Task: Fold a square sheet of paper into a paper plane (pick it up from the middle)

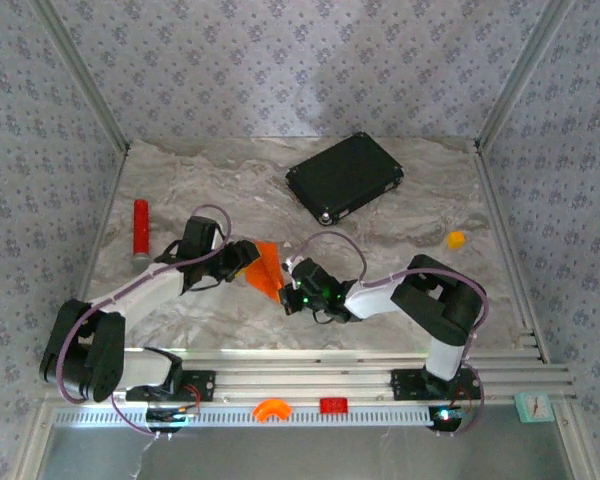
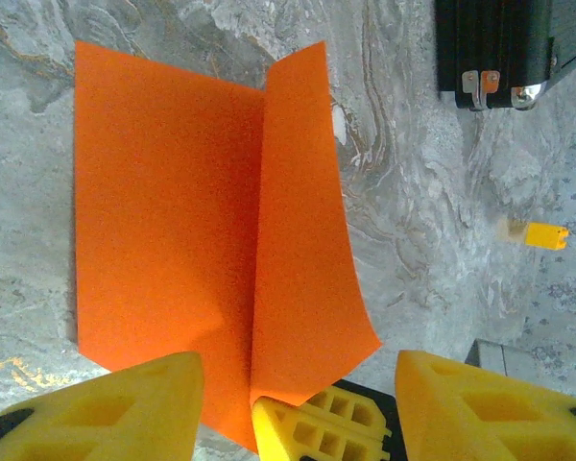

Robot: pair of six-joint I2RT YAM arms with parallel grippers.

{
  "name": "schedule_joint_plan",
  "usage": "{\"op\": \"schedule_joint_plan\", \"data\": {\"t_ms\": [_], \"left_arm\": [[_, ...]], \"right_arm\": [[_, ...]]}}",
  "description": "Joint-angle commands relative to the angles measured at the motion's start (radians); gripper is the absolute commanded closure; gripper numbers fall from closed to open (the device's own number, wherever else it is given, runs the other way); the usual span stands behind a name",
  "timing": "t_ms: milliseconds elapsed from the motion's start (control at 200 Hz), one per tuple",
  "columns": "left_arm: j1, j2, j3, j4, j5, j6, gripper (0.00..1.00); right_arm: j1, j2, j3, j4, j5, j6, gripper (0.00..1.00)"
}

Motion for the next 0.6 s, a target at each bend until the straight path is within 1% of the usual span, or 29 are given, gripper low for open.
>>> {"op": "schedule_joint_plan", "data": {"t_ms": [0, 120, 245, 415, 435, 595], "left_arm": [[0.003, -0.020, 0.006, 0.006, 0.014, 0.005, 0.51], [0.004, -0.027, -0.016, 0.042, 0.037, -0.003, 0.74], [0.004, -0.024, -0.037, 0.085, 0.075, -0.009, 0.87], [0.002, -0.003, -0.056, 0.146, 0.120, -0.025, 0.93], [0.000, 0.000, -0.059, 0.150, 0.123, -0.025, 0.93], [-0.018, 0.026, -0.063, 0.191, 0.138, -0.032, 0.94]], "right_arm": [[0.019, 0.019, 0.020, -0.242, 0.009, -0.023, 1.00], [0.008, 0.000, 0.053, -0.302, -0.061, -0.025, 1.00], [-0.033, -0.005, 0.031, -0.234, -0.141, 0.046, 1.00], [-0.064, 0.005, -0.015, -0.133, -0.198, 0.086, 1.00], [-0.067, 0.007, -0.019, -0.127, -0.201, 0.110, 1.00], [-0.080, 0.016, -0.037, -0.094, -0.218, 0.128, 1.00]]}}
